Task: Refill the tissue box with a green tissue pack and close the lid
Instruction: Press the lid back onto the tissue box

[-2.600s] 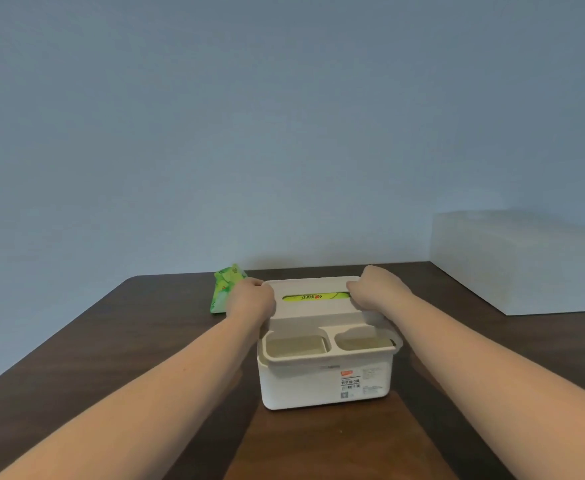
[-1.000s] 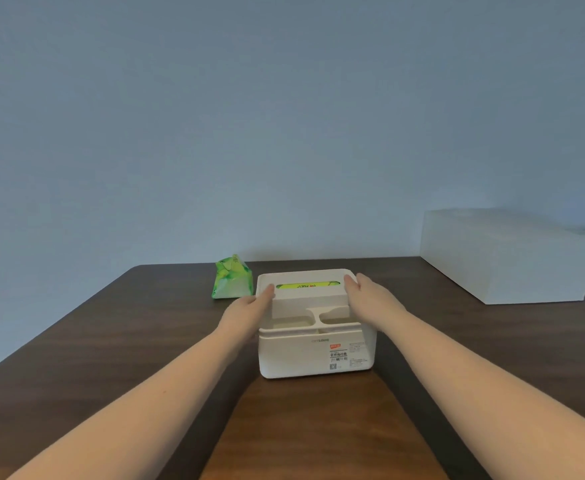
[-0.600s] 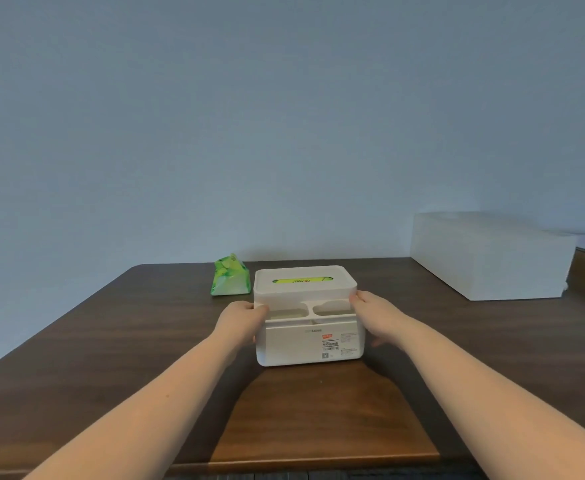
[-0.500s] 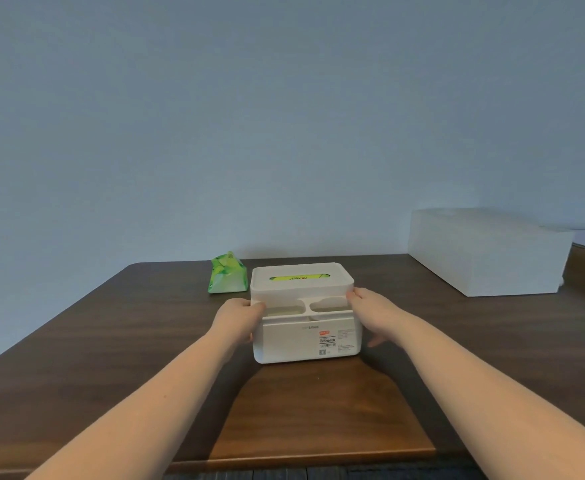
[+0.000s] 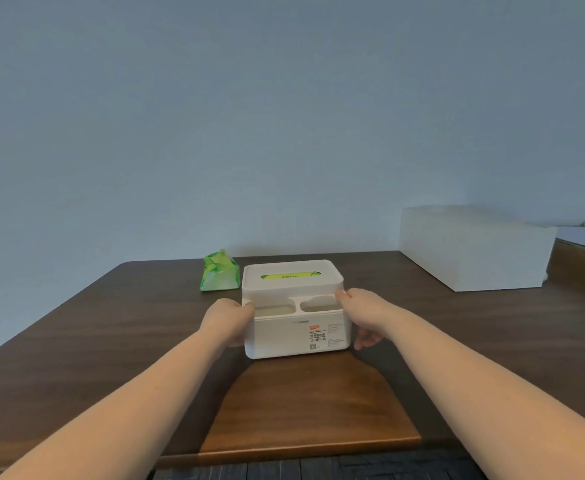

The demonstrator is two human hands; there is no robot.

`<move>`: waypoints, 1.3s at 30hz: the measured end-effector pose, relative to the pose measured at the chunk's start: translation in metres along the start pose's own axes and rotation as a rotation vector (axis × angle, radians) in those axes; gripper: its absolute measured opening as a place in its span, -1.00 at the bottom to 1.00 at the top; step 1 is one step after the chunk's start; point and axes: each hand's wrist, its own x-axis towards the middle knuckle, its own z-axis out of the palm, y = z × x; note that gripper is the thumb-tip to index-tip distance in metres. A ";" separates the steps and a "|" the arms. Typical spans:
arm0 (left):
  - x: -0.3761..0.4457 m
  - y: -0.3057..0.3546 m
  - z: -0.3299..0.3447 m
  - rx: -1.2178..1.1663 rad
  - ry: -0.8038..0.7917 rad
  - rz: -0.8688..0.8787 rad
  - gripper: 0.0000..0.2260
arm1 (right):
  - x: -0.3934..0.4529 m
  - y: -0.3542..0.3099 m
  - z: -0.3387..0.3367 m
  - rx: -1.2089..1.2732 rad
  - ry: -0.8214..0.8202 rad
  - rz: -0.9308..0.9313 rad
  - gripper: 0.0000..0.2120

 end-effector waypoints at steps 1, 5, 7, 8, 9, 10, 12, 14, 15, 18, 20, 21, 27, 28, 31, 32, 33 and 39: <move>0.000 0.000 -0.002 0.035 0.007 0.007 -0.76 | 0.001 0.001 -0.001 -0.006 0.005 0.021 -0.54; -0.004 -0.001 -0.003 0.156 0.073 0.078 -0.67 | -0.004 0.006 -0.001 0.185 -0.035 0.032 -0.74; -0.005 -0.002 -0.001 0.224 0.136 0.126 -0.65 | 0.002 0.007 0.003 0.318 0.039 0.039 -0.85; -0.005 -0.001 0.001 0.254 0.171 0.149 -0.65 | 0.005 0.006 0.004 0.361 0.095 0.049 -0.89; -0.005 0.001 0.002 0.268 0.196 0.164 -0.66 | 0.009 0.006 0.005 0.371 0.145 0.056 -0.92; -0.004 0.003 0.004 0.268 0.209 0.180 -0.66 | 0.012 0.006 0.006 0.369 0.184 0.062 -0.92; 0.000 0.008 0.011 0.225 0.214 0.203 -0.64 | 0.015 0.009 0.003 0.399 0.234 0.078 -0.93; 0.004 0.015 0.023 0.180 0.209 0.226 -0.63 | 0.018 0.017 -0.005 0.451 0.287 0.100 -0.94; 0.005 0.019 0.031 0.171 0.203 0.244 -0.63 | 0.020 0.021 -0.011 0.472 0.314 0.107 -0.93; 0.016 0.035 0.060 0.142 0.178 0.283 -0.63 | 0.031 0.033 -0.035 0.492 0.411 0.109 -0.95; 0.028 0.049 0.081 0.138 0.161 0.293 -0.64 | 0.043 0.041 -0.053 0.460 0.464 0.122 -0.92; 0.034 0.056 0.092 0.137 0.154 0.292 -0.65 | 0.050 0.045 -0.062 0.431 0.480 0.127 -0.90; 0.089 0.102 0.151 0.113 0.092 0.279 -0.70 | 0.110 0.061 -0.108 0.459 0.558 0.168 -0.90; 0.100 0.110 0.160 0.117 0.086 0.279 -0.70 | 0.121 0.063 -0.115 0.457 0.575 0.172 -0.87; 0.135 0.131 0.185 0.131 0.073 0.280 -0.68 | 0.151 0.066 -0.133 0.432 0.616 0.184 -0.78; 0.146 0.136 0.193 0.129 0.069 0.277 -0.68 | 0.162 0.067 -0.139 0.441 0.630 0.183 -0.77; 0.157 0.141 0.201 0.127 0.070 0.277 -0.69 | 0.173 0.068 -0.143 0.446 0.646 0.181 -0.77; 0.200 0.165 0.240 0.130 0.061 0.272 -0.75 | 0.221 0.074 -0.163 0.410 0.722 0.221 -0.75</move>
